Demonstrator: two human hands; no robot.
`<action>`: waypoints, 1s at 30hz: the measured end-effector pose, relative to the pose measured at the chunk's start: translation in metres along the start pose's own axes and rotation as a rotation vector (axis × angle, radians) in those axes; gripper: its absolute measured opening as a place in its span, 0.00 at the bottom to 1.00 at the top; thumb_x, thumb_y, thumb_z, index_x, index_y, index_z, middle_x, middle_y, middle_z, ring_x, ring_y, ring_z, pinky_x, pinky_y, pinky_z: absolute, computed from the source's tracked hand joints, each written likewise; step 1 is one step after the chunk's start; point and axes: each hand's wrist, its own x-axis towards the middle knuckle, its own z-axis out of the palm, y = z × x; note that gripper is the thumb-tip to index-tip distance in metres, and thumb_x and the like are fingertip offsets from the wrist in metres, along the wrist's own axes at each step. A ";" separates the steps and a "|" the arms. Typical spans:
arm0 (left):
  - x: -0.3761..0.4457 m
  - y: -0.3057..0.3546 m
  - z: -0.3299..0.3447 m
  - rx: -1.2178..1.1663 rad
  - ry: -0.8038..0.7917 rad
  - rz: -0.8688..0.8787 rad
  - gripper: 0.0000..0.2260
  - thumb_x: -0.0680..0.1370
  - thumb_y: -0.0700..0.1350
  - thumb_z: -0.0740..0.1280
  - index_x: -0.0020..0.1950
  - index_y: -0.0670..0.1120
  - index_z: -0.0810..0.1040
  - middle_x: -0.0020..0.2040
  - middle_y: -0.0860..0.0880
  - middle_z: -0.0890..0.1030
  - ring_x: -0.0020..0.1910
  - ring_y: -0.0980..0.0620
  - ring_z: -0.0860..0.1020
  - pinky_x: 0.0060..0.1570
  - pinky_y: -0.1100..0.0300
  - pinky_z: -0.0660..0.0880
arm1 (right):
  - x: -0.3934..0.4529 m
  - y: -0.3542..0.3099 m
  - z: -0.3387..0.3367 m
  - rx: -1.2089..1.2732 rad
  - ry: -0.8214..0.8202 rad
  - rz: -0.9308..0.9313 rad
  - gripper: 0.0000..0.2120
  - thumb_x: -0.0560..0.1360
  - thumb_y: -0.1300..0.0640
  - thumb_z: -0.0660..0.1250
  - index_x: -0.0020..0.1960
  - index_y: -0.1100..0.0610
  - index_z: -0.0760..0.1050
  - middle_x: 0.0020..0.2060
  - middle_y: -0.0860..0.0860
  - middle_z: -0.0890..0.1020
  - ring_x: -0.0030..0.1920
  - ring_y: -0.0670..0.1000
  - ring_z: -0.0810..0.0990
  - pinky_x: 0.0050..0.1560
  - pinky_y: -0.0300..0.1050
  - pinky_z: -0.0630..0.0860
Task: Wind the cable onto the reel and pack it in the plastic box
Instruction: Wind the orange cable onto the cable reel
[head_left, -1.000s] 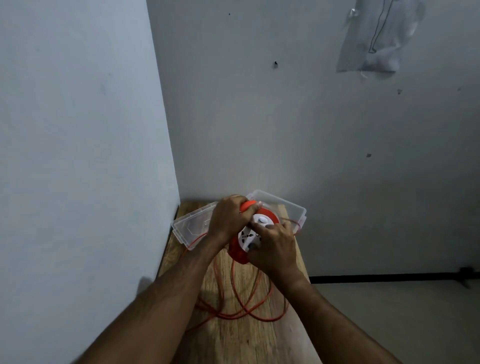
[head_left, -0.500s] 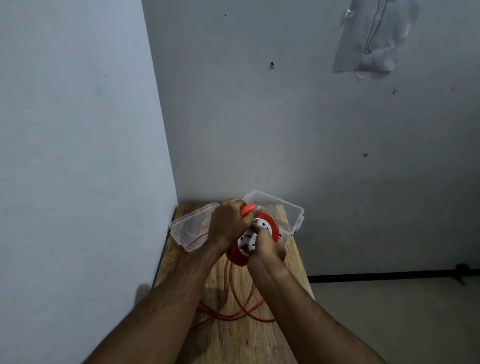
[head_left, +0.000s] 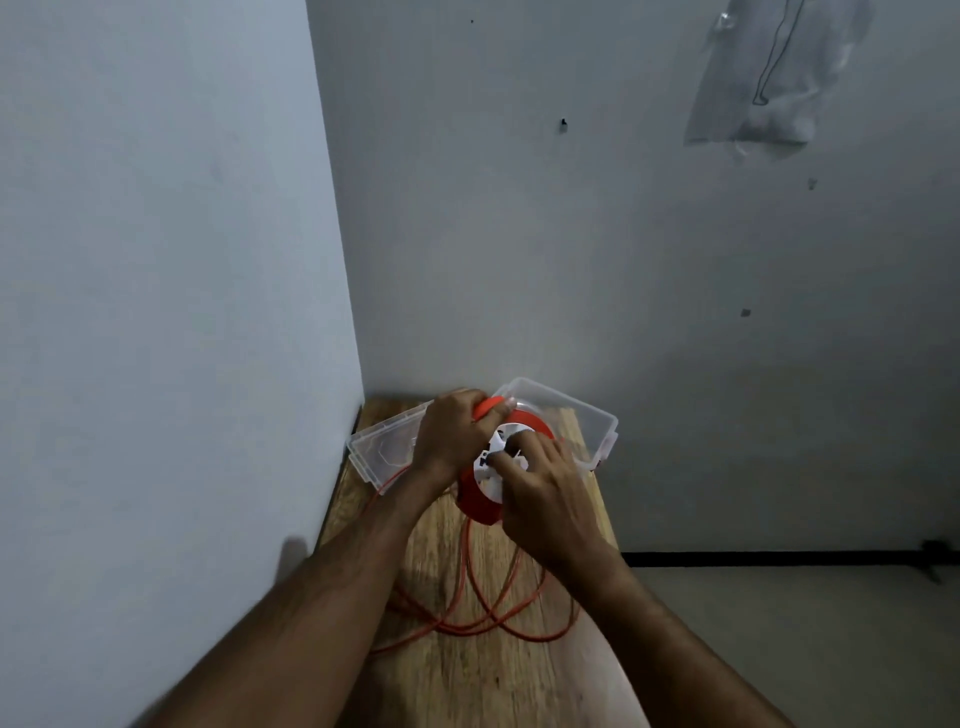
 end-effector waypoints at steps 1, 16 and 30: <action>0.000 0.000 0.000 0.003 -0.004 0.004 0.20 0.78 0.58 0.69 0.32 0.47 0.74 0.29 0.52 0.75 0.31 0.51 0.75 0.34 0.56 0.71 | -0.001 0.007 0.001 -0.042 -0.071 -0.053 0.20 0.68 0.58 0.76 0.59 0.53 0.80 0.61 0.56 0.78 0.63 0.57 0.77 0.62 0.60 0.74; -0.001 0.005 0.001 0.004 -0.073 0.026 0.20 0.77 0.60 0.69 0.35 0.46 0.78 0.33 0.51 0.79 0.33 0.51 0.77 0.38 0.51 0.77 | -0.002 0.022 0.009 -0.181 -0.066 -0.195 0.21 0.69 0.51 0.79 0.61 0.47 0.81 0.62 0.56 0.75 0.64 0.59 0.75 0.59 0.60 0.70; -0.006 0.008 0.010 0.034 -0.014 0.030 0.17 0.77 0.59 0.69 0.34 0.49 0.76 0.35 0.48 0.82 0.32 0.53 0.76 0.35 0.59 0.69 | 0.003 -0.018 0.025 0.562 0.264 0.945 0.29 0.63 0.44 0.81 0.63 0.45 0.81 0.54 0.46 0.85 0.51 0.47 0.84 0.47 0.43 0.83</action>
